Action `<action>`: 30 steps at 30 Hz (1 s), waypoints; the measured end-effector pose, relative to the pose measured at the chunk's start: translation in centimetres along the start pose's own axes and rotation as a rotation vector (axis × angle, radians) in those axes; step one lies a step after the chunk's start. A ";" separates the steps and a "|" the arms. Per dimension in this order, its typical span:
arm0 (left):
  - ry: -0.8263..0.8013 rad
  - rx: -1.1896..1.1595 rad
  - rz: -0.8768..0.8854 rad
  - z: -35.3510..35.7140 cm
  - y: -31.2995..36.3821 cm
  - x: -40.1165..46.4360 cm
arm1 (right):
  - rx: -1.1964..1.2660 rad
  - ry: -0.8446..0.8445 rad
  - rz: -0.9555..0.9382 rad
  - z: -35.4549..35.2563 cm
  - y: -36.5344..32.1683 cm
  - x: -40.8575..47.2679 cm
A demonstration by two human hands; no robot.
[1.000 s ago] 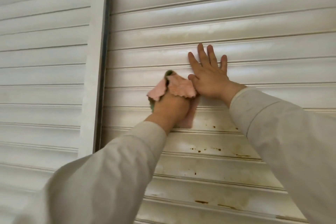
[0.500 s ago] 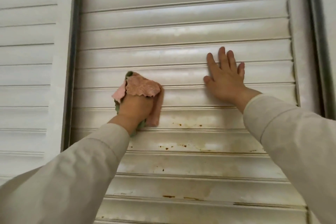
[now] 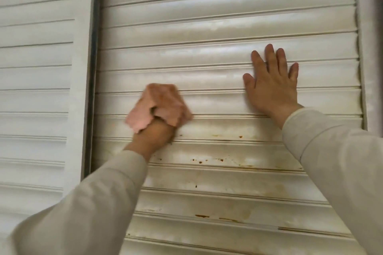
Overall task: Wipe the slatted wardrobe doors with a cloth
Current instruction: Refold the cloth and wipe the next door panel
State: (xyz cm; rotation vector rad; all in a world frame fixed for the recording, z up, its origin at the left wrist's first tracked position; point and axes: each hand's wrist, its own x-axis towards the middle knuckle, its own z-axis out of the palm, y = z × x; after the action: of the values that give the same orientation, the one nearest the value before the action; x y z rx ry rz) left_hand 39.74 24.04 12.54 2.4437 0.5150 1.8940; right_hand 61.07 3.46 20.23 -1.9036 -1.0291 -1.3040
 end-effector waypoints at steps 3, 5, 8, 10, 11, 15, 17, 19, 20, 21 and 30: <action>0.069 0.191 -0.353 -4.9 -5.4 -1.1 | -0.006 -0.023 -0.001 -0.1 -0.1 0.1; -0.007 0.163 -0.652 -5.8 -6.9 -1.4 | -0.024 -0.053 0.001 -0.1 -0.3 0.2; -0.077 0.022 -0.455 -2.5 -3.6 -1.4 | -0.049 -0.095 0.010 0.2 -0.8 0.1; -0.220 0.076 -0.278 0.5 0.9 -2.9 | -0.052 -0.111 0.011 0.2 -1.1 0.2; -0.281 0.126 -0.224 1.7 3.1 -3.8 | -0.049 -0.117 0.009 0.2 -1.1 0.2; -0.337 0.050 -0.083 2.3 4.7 -4.9 | -0.011 -0.104 0.016 -0.4 -0.5 -0.2; -0.296 -0.230 -0.042 0.0 3.9 -4.9 | 0.011 -0.096 0.024 -0.5 0.0 -0.9; -0.222 -0.201 -0.113 -2.2 2.0 -5.5 | 0.010 -0.094 0.034 -0.5 0.4 -1.7; -0.196 -0.095 -0.237 -3.2 1.0 -5.9 | 0.007 -0.097 0.035 -0.4 0.4 -2.0; -0.179 0.007 -0.378 -4.0 0.1 -6.2 | 0.005 -0.104 0.036 -0.5 0.5 -2.0; 0.101 0.129 -0.475 -4.9 -1.1 -4.9 | 0.011 -0.143 0.038 -0.5 0.0 -2.1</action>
State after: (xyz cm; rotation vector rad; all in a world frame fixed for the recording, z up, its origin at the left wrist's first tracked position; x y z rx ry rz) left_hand 33.75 22.87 9.06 2.0447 1.1352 1.8252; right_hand 60.39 2.53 18.44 -2.0220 -1.0626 -1.1516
